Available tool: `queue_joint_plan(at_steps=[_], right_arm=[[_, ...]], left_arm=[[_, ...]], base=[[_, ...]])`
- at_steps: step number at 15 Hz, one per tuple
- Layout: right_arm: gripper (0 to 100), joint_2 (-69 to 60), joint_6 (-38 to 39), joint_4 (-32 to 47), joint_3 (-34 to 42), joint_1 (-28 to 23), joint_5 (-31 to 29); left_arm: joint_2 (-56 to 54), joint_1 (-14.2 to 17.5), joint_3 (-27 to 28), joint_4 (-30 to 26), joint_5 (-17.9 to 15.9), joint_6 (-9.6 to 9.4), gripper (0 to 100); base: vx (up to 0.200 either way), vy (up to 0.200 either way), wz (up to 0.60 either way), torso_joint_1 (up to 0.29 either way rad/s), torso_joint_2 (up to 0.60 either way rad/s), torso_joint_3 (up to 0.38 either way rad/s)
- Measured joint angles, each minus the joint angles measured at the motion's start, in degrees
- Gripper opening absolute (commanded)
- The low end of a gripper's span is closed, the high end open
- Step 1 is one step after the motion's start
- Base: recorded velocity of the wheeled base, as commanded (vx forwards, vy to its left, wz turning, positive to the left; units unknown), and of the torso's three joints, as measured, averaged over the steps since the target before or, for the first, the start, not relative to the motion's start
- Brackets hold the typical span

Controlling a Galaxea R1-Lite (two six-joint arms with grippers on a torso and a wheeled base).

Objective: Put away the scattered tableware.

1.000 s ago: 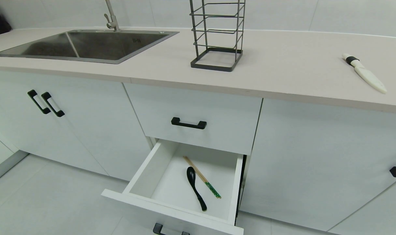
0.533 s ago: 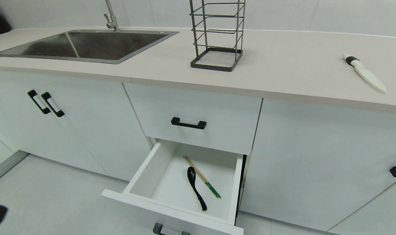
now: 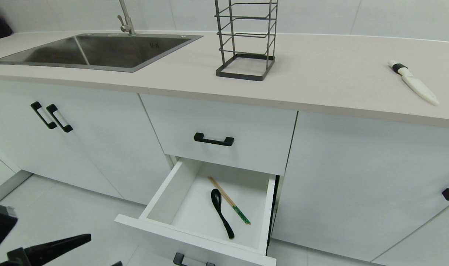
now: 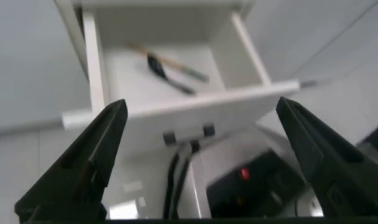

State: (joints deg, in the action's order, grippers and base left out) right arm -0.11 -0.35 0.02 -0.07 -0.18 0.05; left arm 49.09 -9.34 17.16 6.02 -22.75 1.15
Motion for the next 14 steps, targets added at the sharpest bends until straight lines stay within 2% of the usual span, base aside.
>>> queue_joint_plan(at_steps=[2,7,9,13,14], right_arm=[[100,0.00,-0.05,0.02,0.00,0.00,0.00],[100,0.00,0.04,0.05,0.05,0.00,0.00],[100,0.01,-0.22,0.05,0.00,0.00,0.27],[100,0.51,-0.20,0.05,-0.02,-0.22,0.46],[100,0.38,-0.05,0.07,-0.04,-0.17,0.39]], left_arm=[[1.84,-3.00,1.33,-5.34,2.56,0.13,100],[6.78,-9.53,2.51,-6.53,4.25,0.09,100],[9.18,-11.11,2.15,-6.57,7.16,0.05,100],[14.10,-12.02,2.60,-6.57,9.47,-0.06,100],[15.87,-12.40,2.78,-6.57,11.23,-0.06,100]], base=[[0.000,0.000,0.00,0.000,0.00,0.000],[0.000,0.000,0.00,0.000,0.00,0.000],[0.000,0.000,0.00,0.000,0.00,0.000],[0.000,0.000,0.00,0.000,0.00,0.000],[0.000,0.000,0.00,0.000,0.00,0.000]])
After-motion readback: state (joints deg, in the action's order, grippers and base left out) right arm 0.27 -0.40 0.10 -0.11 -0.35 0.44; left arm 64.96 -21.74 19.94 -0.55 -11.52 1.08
